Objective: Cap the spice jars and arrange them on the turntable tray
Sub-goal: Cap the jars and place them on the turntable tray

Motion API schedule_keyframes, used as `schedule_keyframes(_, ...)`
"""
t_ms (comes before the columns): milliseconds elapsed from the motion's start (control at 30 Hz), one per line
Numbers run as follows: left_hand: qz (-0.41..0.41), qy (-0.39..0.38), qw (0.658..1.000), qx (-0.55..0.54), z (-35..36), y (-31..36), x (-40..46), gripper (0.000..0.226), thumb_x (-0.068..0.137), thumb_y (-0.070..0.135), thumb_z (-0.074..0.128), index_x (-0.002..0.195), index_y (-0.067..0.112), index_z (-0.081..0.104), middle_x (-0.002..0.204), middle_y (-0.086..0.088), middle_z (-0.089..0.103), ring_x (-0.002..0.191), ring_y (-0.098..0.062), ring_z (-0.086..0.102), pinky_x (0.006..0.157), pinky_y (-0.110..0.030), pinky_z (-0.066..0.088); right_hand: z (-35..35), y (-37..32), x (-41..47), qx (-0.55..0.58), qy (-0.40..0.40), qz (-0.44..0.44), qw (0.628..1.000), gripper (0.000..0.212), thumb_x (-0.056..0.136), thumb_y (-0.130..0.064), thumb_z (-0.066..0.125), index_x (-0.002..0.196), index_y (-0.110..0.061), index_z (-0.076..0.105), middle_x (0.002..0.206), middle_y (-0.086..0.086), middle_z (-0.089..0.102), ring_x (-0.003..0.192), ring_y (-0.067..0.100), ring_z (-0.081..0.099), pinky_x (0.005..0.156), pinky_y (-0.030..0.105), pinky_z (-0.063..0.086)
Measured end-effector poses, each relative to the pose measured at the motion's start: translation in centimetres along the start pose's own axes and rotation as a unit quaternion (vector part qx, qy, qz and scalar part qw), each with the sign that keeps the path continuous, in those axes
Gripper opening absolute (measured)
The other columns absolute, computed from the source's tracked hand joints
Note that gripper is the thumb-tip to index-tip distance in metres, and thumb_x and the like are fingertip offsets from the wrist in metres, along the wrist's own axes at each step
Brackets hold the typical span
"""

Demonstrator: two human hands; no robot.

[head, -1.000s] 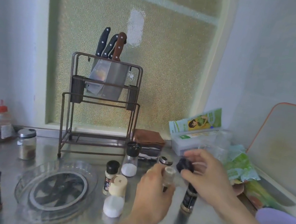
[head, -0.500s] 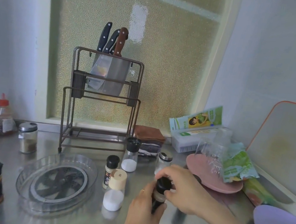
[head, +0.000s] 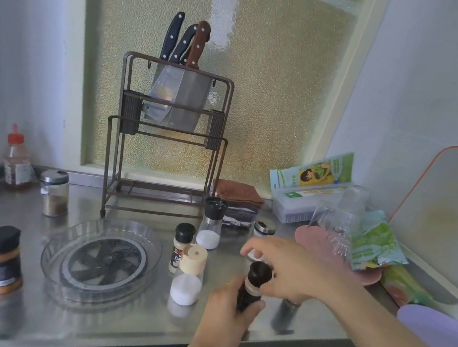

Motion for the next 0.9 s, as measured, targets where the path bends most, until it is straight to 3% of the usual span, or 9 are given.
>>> schedule_keyframes(133,-0.008,-0.007,1.0,-0.009,0.1,-0.1,0.0,0.02,0.087,0.03,0.072,0.104,0.022,0.064,0.076,0.006,0.068,0.066,-0.011,0.06,0.064,-0.029,0.053,-0.1,-0.1,0.8,-0.062,0.02,0.001,0.998,0.01,0.08,-0.027,0.068,0.086,-0.019,0.067,0.083,0.002,0.069,0.075,0.021,0.06,0.072,0.044,0.055)
schedule_keyframes(200,-0.007,-0.009,1.0,-0.013,0.1,-0.1,0.0,0.019,0.087,0.028,0.072,0.104,0.024,0.064,0.076,0.009,0.068,0.065,-0.005,0.059,0.065,-0.029,0.053,-0.1,-0.3,0.9,-0.081,0.024,0.007,0.996,0.029,0.078,-0.039,0.067,0.074,-0.012,0.062,0.067,0.006,0.063,0.063,0.025,0.054,0.06,0.045,0.049)
schedule_keyframes(333,-0.006,-0.015,1.0,-0.022,0.1,-0.2,0.0,0.016,0.088,0.025,0.073,0.1,0.021,0.062,0.073,0.014,0.064,0.064,-0.001,0.054,0.064,-0.022,0.046,0.2,-0.7,0.9,-0.045,-0.029,-0.019,0.998,0.038,0.084,-0.022,0.069,0.12,-0.025,0.059,0.112,-0.005,0.064,0.103,0.02,0.058,0.076,0.032,0.046)
schedule_keyframes(433,-0.001,-0.013,1.0,-0.006,0.1,-0.1,0.1,0.018,0.089,0.028,0.073,0.101,0.021,0.062,0.073,0.015,0.063,0.065,0.0,0.054,0.065,-0.022,0.046,0.2,-0.5,1.3,-0.086,-0.002,-0.003,0.996,0.012,0.082,-0.027,0.068,0.086,-0.016,0.066,0.084,0.003,0.067,0.077,0.022,0.061,0.068,0.039,0.053)
schedule_keyframes(500,-0.001,-0.015,1.0,-0.005,0.1,-0.1,0.0,0.017,0.09,0.026,0.073,0.099,0.028,0.059,0.072,0.017,0.063,0.065,0.004,0.056,0.064,-0.016,0.045,0.3,-0.3,1.5,-0.117,0.013,0.018,0.993,0.043,0.083,-0.046,0.065,0.062,-0.012,0.05,0.061,0.004,0.053,0.058,0.022,0.049,0.054,0.038,0.041)
schedule_keyframes(667,-0.015,-0.019,1.0,-0.014,0.2,-0.5,0.2,0.018,0.088,0.032,0.072,0.094,0.033,0.055,0.07,0.017,0.062,0.064,-0.003,0.056,0.066,-0.029,0.054,0.1,-1.0,1.0,-0.047,-0.032,-0.01,0.998,0.035,0.083,-0.034,0.07,0.115,-0.023,0.063,0.107,-0.004,0.065,0.098,0.021,0.058,0.073,0.033,0.044)
schedule_keyframes(733,-0.01,-0.018,1.0,-0.005,0.2,-0.5,0.2,0.018,0.089,0.03,0.073,0.099,0.028,0.059,0.07,0.018,0.062,0.063,0.002,0.055,0.065,-0.023,0.05,0.0,-0.8,1.3,-0.066,-0.011,-0.002,0.998,0.017,0.083,-0.033,0.069,0.092,-0.019,0.067,0.089,0.0,0.068,0.083,0.023,0.06,0.069,0.039,0.051)
schedule_keyframes(800,-0.002,-0.018,1.0,-0.002,0.2,-0.4,0.1,0.019,0.09,0.027,0.073,0.106,0.025,0.062,0.069,0.022,0.062,0.063,0.007,0.056,0.063,-0.011,0.043,0.2,-0.5,1.5,-0.104,0.014,0.028,0.994,0.043,0.084,-0.05,0.064,0.063,-0.014,0.053,0.063,0.004,0.055,0.061,0.022,0.051,0.054,0.039,0.042)
schedule_keyframes(900,-0.001,-0.018,1.0,-0.005,0.1,-0.3,0.1,0.017,0.09,0.025,0.073,0.101,0.026,0.06,0.065,0.032,0.062,0.061,0.006,0.056,0.06,-0.01,0.041,0.6,-0.6,1.3,-0.079,0.005,0.014,0.997,0.03,0.08,-0.054,0.068,0.081,-0.026,0.058,0.08,-0.005,0.059,0.076,0.022,0.053,0.061,0.036,0.04)
Point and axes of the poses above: each hand's wrist, its own x-axis towards the middle knuckle, its own z-axis out of the palm, y = z × x, the point moved 6 cm from there along x, towards the middle knuckle
